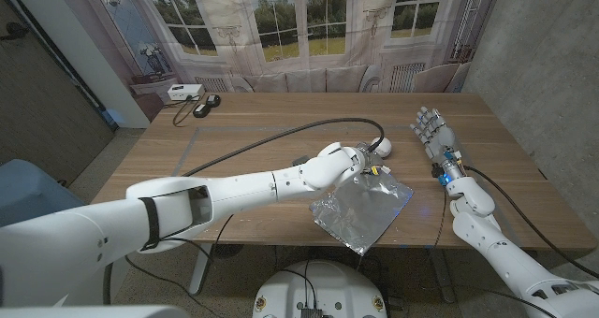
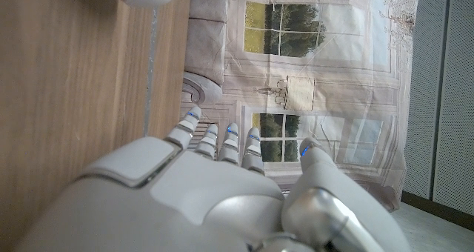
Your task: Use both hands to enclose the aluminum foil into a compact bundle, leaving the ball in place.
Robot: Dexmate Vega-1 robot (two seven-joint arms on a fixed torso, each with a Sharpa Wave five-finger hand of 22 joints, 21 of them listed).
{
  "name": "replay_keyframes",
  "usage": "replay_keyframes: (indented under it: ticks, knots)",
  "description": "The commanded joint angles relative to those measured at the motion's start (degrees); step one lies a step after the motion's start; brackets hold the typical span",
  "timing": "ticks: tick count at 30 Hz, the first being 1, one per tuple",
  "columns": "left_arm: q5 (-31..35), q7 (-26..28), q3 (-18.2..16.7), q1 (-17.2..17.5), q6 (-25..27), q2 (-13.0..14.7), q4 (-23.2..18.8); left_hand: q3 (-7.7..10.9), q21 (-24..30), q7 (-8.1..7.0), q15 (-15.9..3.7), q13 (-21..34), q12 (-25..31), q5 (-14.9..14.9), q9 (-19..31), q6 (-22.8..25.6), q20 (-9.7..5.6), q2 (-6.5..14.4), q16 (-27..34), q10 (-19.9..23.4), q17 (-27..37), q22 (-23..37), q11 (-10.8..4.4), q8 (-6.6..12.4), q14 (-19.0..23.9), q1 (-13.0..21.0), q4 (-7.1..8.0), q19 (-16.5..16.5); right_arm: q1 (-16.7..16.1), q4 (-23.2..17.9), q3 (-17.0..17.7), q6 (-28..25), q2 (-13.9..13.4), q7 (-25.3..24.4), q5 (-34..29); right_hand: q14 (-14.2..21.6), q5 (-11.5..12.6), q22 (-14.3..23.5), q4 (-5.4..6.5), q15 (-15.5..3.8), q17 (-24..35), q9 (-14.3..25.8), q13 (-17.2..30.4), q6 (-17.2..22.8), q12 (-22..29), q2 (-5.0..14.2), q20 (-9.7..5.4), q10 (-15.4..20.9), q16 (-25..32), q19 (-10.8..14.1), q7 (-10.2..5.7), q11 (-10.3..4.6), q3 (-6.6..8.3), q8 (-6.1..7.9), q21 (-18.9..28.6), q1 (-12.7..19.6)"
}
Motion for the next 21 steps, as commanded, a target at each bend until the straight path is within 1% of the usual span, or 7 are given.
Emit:
replay_keyframes:
  ticks: [1, 2, 6, 8, 14, 16, 21]
  knots:
    - [3.4, 7.6, -3.1, 4.7, -3.8, 1.9, 0.2, 0.74, 0.7, -0.3, -4.55, 0.3, 1.8, -0.7, 0.2, 3.3, -1.86, 1.1, 1.1, 3.2, 0.4, -0.1, -1.06, 0.59, 3.3, 2.4, 0.04, 2.5, 0.6, 0.7, -0.1, -0.2, 0.0, 0.1, -0.2, 0.4, 0.4, 0.2, -0.18, 0.29, 0.1, 0.3, 0.2, 0.6, 0.3, 0.0, 0.16, 0.5, 0.2, 0.2, -0.09, -0.1, -0.05, 0.33, 0.2, 0.0]
    - [3.5, 9.0, -3.4, 5.2, -3.9, 2.1, 0.1, 0.85, 0.7, -1.18, -5.54, 0.3, 3.0, -1.2, 0.2, 5.7, -2.12, 1.6, 1.8, 5.3, 0.7, -0.1, -2.16, 1.1, 5.6, 3.3, 0.03, 3.3, 0.7, 0.7, -0.1, -0.2, 0.0, 0.1, -0.3, 0.5, 0.4, 0.2, -0.19, 0.29, 0.0, 0.3, 0.2, 0.5, 0.3, 0.01, 0.14, 0.5, 0.2, 0.3, -0.1, -0.09, -0.05, 0.31, 0.2, 0.0]
    - [4.5, 15.2, -4.7, 7.3, -4.3, 3.2, -0.4, 1.3, 1.2, -2.13, -8.14, 0.7, 6.2, -2.9, 0.3, 11.0, -3.17, 3.6, 4.7, 11.2, 2.1, 0.0, -4.49, 2.04, 12.2, 6.4, -0.05, 6.3, 0.7, 0.6, -0.2, -0.2, -0.1, 0.0, -0.3, 0.5, 0.4, 0.2, -0.22, 0.32, 0.0, 0.3, 0.2, 0.6, 0.3, 0.02, 0.16, 0.5, 0.2, 0.2, -0.02, 0.0, -0.04, 0.3, 0.2, 0.0]
    - [5.2, 18.3, -5.2, 8.2, -4.3, 3.7, -0.5, 2.03, 1.9, -2.66, -9.51, 1.1, 8.1, -3.9, 0.4, 16.0, -3.85, 5.1, 7.0, 14.9, 3.5, 0.1, -5.53, 3.44, 17.0, 9.4, -0.58, 8.5, 0.6, 0.5, -0.2, -0.3, -0.1, 0.0, -0.3, 0.5, 0.4, 0.2, -0.23, 0.32, 0.0, 0.3, 0.2, 0.6, 0.3, 0.02, 0.17, 0.5, 0.2, 0.2, -0.04, -0.01, -0.04, 0.29, 0.2, 0.0]
    - [6.5, 21.4, -7.1, 10.4, -2.9, 4.0, -1.6, 2.94, 2.2, -3.22, -9.52, 1.3, 9.3, -4.2, 0.4, 19.7, -3.22, 6.8, 8.0, 17.4, 4.6, 0.3, -5.78, 4.45, 19.1, 11.6, -0.63, 9.1, 0.2, -0.4, -0.2, -0.4, -0.3, -0.3, -0.4, 0.5, 0.4, 0.2, -0.27, 0.3, 0.0, 0.3, 0.2, 0.8, 0.3, 0.02, 0.19, 0.5, 0.2, 0.2, 0.05, -0.07, -0.04, 0.35, 0.2, 0.0]
    - [7.8, 20.0, -7.4, 10.7, -1.9, 4.2, -2.7, 3.68, 2.3, -3.54, -9.5, 1.4, 9.6, -4.1, 0.5, 21.4, -3.39, 8.0, 8.2, 18.2, 5.0, 0.4, -5.86, 5.02, 19.7, 12.9, -0.69, 9.3, 0.0, -0.8, -0.2, -0.4, -0.3, -0.4, -0.4, 0.5, 0.4, 0.2, -0.28, 0.27, 0.0, 0.3, 0.2, 0.8, 0.3, 0.02, 0.16, 0.5, 0.2, 0.2, 0.03, -0.04, -0.04, 0.35, 0.2, 0.0]
    - [10.5, 17.4, -8.6, 11.5, 0.2, 4.5, -5.5, 3.85, 2.3, -3.44, -9.08, 1.5, 9.0, -4.0, 0.5, 20.1, -3.05, 8.1, 7.5, 16.5, 5.3, 0.4, -5.23, 4.3, 18.5, 13.3, -0.46, 8.7, -0.2, -1.5, -0.2, -0.4, -0.3, -0.5, -0.3, 0.5, 0.4, 0.2, -0.3, 0.31, 0.0, 0.3, 0.2, 0.9, 0.3, 0.04, 0.17, 0.5, 0.2, 0.2, 0.06, -0.04, -0.03, 0.35, 0.2, 0.0]
